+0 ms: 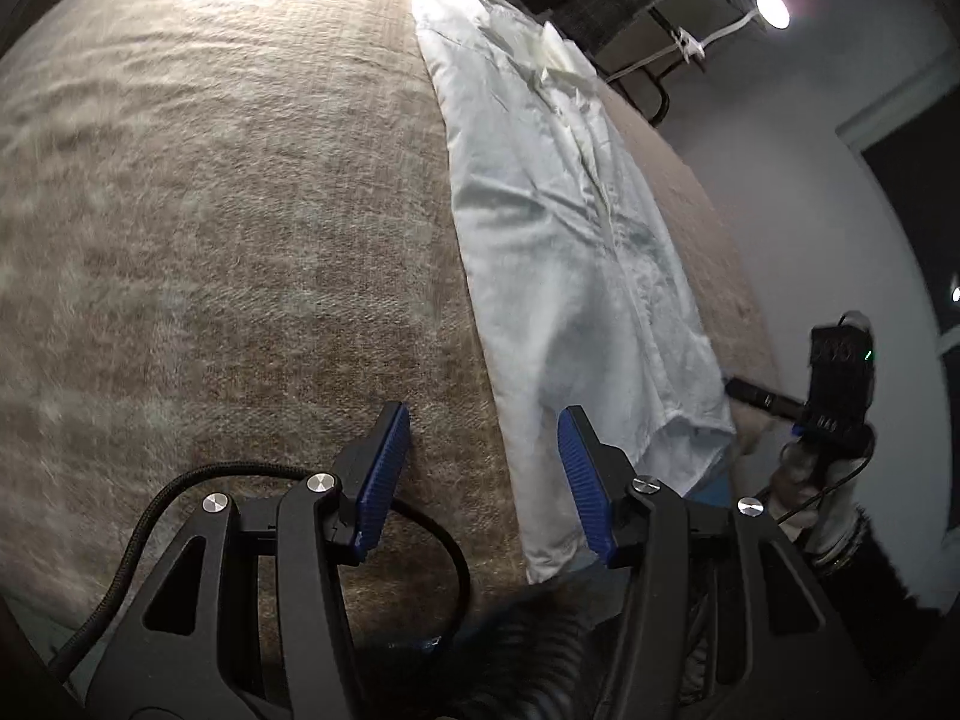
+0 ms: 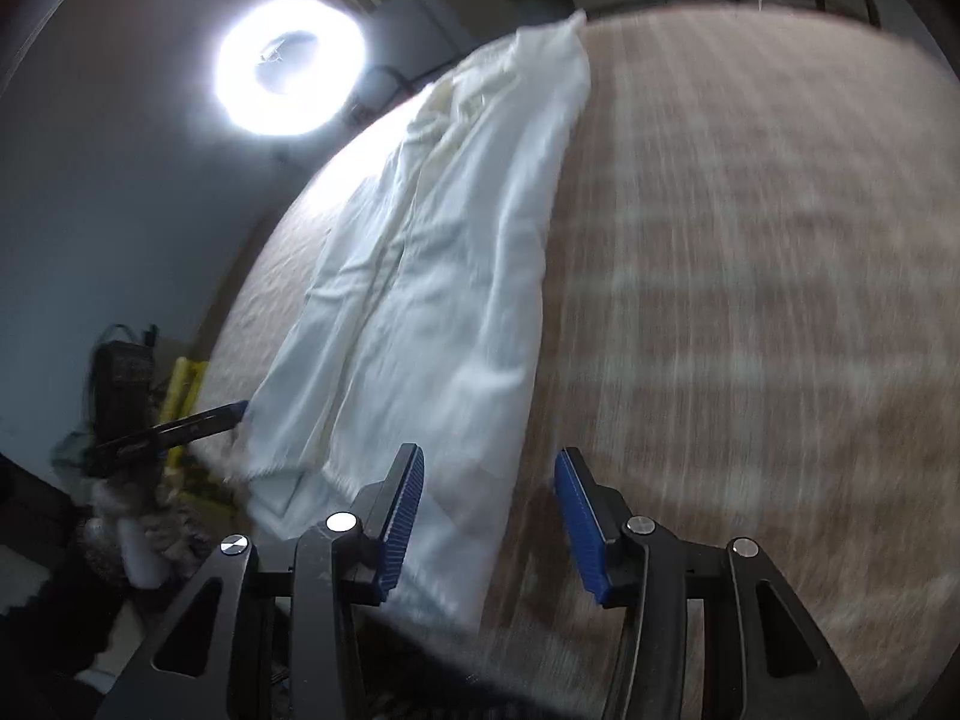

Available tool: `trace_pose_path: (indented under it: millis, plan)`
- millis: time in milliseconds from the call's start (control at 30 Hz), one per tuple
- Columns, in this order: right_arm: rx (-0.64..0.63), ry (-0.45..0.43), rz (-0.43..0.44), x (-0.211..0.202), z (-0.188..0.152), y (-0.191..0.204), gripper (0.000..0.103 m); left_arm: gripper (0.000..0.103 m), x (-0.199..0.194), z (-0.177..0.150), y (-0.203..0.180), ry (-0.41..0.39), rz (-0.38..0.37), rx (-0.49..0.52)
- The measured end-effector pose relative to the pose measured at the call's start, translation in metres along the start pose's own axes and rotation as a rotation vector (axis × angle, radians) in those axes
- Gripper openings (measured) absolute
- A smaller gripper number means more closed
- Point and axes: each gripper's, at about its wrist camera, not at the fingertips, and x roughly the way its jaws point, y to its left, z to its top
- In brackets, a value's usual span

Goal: Fold small clothes
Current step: 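Grasp the shirt hem with both tools and fold it toward the collar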

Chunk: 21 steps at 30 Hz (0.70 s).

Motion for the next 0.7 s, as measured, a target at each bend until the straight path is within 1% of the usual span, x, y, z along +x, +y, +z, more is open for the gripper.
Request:
trace_pose_path:
  millis: [67, 133, 200, 233, 267, 300, 333, 367, 400, 433, 467, 533, 700]
  plan:
    - [0.037, 0.022, 0.072, -0.001, -0.006, -0.007, 0.042, 0.053, 0.001, -0.002, 0.003, 0.028, -0.056, -0.039]
    - [0.066, 0.045, 0.129, 0.004, -0.011, -0.013, 0.038, 0.053, 0.003, -0.007, 0.001, 0.059, -0.096, -0.055]
    - [0.056, 0.054, 0.154, 0.005, -0.015, -0.011, 0.037, 0.053, 0.004, -0.012, -0.006, 0.073, -0.104, -0.035]
    - [0.047, 0.057, 0.158, 0.007, -0.016, -0.01, 0.036, 0.051, 0.005, -0.014, -0.008, 0.087, -0.111, -0.029]
    - [0.039, 0.058, 0.163, 0.008, -0.017, -0.008, 0.035, 0.043, 0.007, -0.015, -0.01, 0.095, -0.119, -0.03]
    - [0.038, 0.063, 0.17, 0.01, -0.017, -0.008, 0.034, 0.038, 0.01, -0.017, -0.013, 0.111, -0.127, -0.031]
    - [0.041, 0.066, 0.172, 0.012, -0.017, -0.007, 0.029, 0.028, 0.013, -0.018, -0.015, 0.125, -0.129, -0.027]
    - [0.043, 0.068, 0.176, 0.014, -0.017, -0.007, 0.023, 0.022, 0.015, -0.018, -0.019, 0.131, -0.12, -0.01]
    - [0.049, 0.07, 0.183, 0.017, -0.017, -0.006, 0.021, 0.018, 0.017, -0.018, -0.024, 0.127, -0.099, 0.014]
    - [0.052, 0.067, 0.187, 0.016, -0.017, -0.005, 0.015, 0.01, 0.017, -0.017, -0.028, 0.12, -0.087, 0.03]
    - [0.054, 0.06, 0.196, 0.015, -0.016, -0.004, 0.011, 0.009, 0.016, -0.016, -0.03, 0.114, -0.093, 0.031]
    - [0.05, 0.034, 0.222, 0.009, -0.012, 0.0, 0.008, 0.007, 0.012, -0.012, -0.033, 0.097, -0.126, 0.022]
    - [0.015, -0.048, 0.253, -0.006, -0.001, 0.012, 0.006, 0.006, -0.005, 0.005, -0.048, 0.028, -0.152, 0.058]
